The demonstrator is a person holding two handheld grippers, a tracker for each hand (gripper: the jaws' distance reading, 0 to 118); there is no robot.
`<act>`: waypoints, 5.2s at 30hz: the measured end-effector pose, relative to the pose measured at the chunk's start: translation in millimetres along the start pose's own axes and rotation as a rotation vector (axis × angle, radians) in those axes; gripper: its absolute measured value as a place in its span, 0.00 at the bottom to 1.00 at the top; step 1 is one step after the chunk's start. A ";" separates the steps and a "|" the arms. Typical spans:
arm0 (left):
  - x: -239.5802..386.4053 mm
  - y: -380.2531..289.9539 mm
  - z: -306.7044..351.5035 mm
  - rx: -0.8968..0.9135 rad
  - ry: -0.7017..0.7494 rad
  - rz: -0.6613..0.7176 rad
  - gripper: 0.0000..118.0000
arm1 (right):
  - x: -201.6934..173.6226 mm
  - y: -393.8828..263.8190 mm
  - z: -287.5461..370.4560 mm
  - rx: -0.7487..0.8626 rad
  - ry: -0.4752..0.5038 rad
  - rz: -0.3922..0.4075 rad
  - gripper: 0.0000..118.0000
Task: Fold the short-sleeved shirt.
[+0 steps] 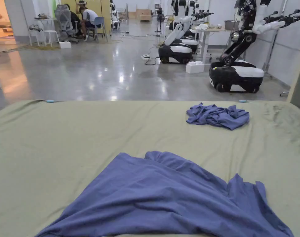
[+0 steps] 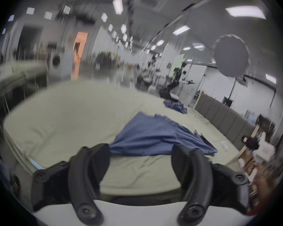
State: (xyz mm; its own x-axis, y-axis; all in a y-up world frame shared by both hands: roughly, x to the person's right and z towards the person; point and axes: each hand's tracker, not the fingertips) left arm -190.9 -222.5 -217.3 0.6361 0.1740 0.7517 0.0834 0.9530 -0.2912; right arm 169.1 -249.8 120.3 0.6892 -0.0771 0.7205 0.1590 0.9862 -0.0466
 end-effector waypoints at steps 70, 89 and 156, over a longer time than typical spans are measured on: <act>-93.8 308.1 -325.0 -0.183 -0.087 0.213 0.00 | -7.2 289.1 -370.5 -0.230 0.133 -0.132 0.02; -112.6 424.0 -449.4 -0.025 -0.068 0.231 0.00 | -58.6 427.2 -510.0 -0.084 0.014 -0.119 0.02; -123.3 -29.6 -88.2 -0.279 -0.120 0.368 0.85 | 58.4 -24.2 -86.4 -0.467 0.093 -0.157 0.85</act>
State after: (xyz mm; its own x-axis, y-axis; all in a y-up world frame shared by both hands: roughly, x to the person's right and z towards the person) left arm -204.2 -294.0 -353.5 0.5705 0.5302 0.6273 0.0829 0.7227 -0.6862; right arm 266.5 -290.8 103.7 0.6879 -0.2533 0.6802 0.5511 0.7921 -0.2624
